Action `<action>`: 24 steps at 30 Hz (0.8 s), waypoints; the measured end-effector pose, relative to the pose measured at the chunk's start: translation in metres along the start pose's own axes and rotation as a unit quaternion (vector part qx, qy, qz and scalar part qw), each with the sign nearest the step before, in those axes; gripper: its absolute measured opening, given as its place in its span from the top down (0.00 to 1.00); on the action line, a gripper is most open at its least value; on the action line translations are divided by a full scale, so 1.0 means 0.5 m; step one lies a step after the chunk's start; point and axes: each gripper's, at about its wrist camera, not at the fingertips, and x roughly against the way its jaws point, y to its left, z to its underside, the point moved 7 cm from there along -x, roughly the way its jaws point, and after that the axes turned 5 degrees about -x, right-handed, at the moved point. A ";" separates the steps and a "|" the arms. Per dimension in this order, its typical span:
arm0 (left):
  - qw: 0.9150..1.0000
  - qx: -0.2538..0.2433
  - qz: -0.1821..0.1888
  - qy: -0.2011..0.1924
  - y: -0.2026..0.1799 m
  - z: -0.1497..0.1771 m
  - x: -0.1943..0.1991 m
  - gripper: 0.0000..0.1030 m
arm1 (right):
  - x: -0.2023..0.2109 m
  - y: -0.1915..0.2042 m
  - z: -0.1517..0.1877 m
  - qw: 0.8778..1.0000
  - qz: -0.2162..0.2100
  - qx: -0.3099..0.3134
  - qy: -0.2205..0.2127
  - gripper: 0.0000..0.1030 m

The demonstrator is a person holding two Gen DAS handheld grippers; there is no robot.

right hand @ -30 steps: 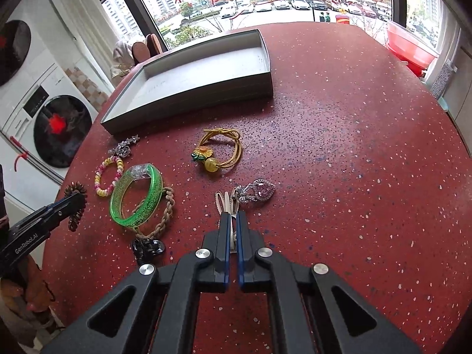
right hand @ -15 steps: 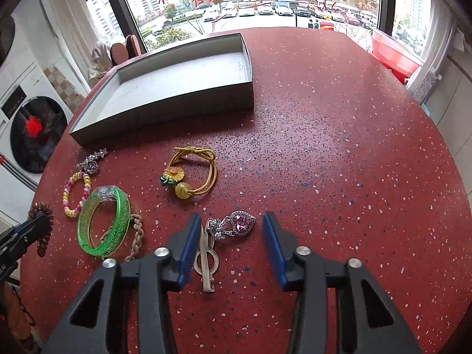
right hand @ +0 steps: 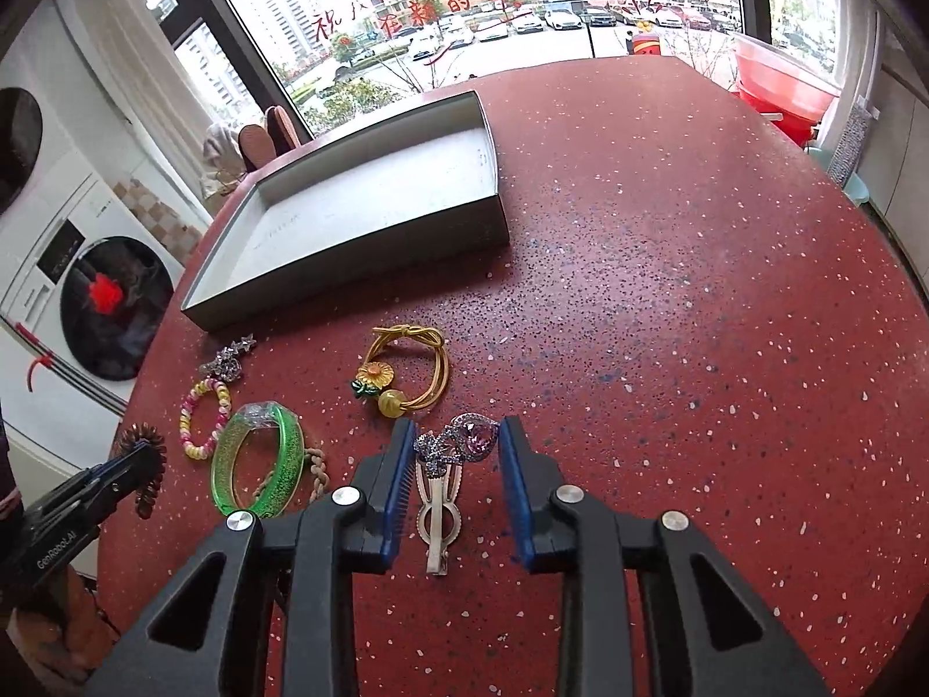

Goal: Organize jewelry
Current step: 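Carry the coil bracelet with the left tool while the right tool carries the pendant over the grey tray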

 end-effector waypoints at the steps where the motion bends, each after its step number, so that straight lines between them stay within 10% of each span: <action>1: 1.000 -0.004 0.000 -0.002 -0.001 -0.006 -0.001 0.65 | 0.001 0.005 -0.006 1.000 -0.005 0.001 0.000 0.69; 24: 1.000 0.010 -0.017 -0.010 0.062 -0.288 -0.134 0.65 | -0.114 0.127 -0.298 0.998 -0.051 0.028 0.009 0.69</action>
